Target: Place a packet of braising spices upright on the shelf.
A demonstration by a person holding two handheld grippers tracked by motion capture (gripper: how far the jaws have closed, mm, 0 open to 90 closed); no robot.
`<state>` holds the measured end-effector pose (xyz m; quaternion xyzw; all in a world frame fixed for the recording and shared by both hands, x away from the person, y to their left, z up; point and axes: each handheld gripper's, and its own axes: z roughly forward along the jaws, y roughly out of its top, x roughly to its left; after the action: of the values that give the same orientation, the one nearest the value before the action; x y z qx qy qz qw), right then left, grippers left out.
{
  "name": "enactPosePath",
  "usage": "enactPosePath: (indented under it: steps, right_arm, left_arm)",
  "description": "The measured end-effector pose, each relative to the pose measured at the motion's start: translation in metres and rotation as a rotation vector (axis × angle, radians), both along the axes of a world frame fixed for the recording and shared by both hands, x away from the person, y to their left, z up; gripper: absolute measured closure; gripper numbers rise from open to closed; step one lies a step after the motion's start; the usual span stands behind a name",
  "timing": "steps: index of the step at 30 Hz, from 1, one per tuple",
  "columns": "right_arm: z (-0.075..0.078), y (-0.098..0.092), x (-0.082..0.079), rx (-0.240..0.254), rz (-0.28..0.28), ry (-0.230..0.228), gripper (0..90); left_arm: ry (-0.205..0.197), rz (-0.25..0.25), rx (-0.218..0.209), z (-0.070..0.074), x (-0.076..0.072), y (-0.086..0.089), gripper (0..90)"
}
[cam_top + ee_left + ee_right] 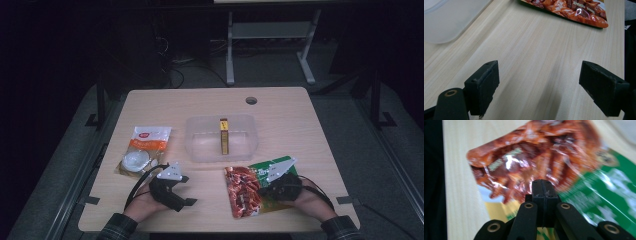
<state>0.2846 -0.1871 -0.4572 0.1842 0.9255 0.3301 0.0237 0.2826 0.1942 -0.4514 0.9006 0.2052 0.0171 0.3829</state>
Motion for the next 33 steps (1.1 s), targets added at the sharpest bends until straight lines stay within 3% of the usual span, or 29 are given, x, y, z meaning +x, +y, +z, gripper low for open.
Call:
enactPosePath:
  steps: [2,4,5,10,14,18,24,33]
  right_arm:
    - [0.004,-0.011,-0.003,0.03,-0.08,0.032,90.0]
    - [0.005,-0.032,-0.005,0.022,-0.147,0.01,90.0]
    - [0.005,-0.032,-0.005,0.022,-0.147,0.01,90.0]
    - [0.009,-0.066,-0.01,0.011,-0.268,-0.018,90.0]
    - [0.007,-0.083,-0.012,-0.006,-0.349,-0.031,90.0]
    - [0.003,-0.087,-0.005,-0.03,-0.386,-0.031,90.0]
    - [-0.001,-0.092,0.001,-0.028,-0.424,-0.029,90.0]
    - [-0.005,-0.091,0.007,-0.012,-0.424,-0.018,90.0]
  left_arm:
    - [0.002,0.002,-0.006,0.0,0.0,0.001,16.1]
    - [0.003,0.003,-0.006,-0.001,0.001,0.001,16.1]
    - [0.003,0.004,-0.008,-0.001,0.001,0.0,16.1]
    - [-0.005,0.005,-0.009,-0.001,0.0,0.0,16.1]
    - [-0.004,0.008,-0.011,0.0,0.001,0.0,16.1]
    - [-0.008,0.006,-0.02,0.001,0.0,0.0,16.1]
    - [-0.004,0.002,-0.015,0.0,0.002,0.001,16.1]
    - [-0.001,0.006,-0.014,0.0,0.001,0.001,16.1]
